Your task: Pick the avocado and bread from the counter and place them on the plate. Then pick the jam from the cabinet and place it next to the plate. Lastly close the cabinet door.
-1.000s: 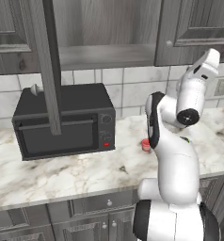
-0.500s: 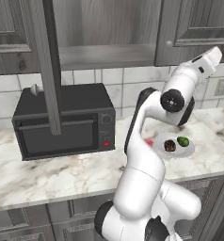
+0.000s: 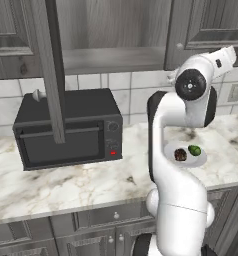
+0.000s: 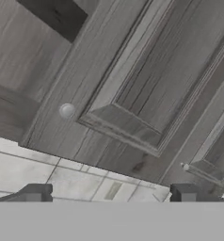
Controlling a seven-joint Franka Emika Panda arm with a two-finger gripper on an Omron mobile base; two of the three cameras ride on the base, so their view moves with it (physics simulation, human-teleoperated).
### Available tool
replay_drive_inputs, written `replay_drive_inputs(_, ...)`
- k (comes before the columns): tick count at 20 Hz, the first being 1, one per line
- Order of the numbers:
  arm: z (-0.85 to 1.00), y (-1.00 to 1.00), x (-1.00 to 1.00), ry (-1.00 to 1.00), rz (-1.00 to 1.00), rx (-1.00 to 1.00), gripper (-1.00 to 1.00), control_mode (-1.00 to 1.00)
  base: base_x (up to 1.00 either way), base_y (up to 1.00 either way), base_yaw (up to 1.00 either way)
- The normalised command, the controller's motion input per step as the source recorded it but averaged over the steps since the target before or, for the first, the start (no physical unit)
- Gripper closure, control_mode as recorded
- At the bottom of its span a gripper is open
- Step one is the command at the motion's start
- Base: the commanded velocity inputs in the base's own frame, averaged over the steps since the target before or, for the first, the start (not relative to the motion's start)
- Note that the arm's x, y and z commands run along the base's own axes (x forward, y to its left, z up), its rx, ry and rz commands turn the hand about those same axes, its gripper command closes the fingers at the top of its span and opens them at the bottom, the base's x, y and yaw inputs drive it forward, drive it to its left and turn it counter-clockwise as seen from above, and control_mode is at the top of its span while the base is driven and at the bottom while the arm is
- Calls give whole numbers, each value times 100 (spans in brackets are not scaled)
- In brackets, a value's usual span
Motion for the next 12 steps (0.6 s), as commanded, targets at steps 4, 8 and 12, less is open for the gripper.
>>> replay_drive_inputs(4,-21,7,-15,-3,36,24,-100,-100,0,0,0)
replay_drive_inputs(8,-21,13,-13,-14,34,23,-100,-100,0,0,0)
replay_drive_inputs(12,-8,26,-2,-2,18,28,-100,-100,0,0,0)
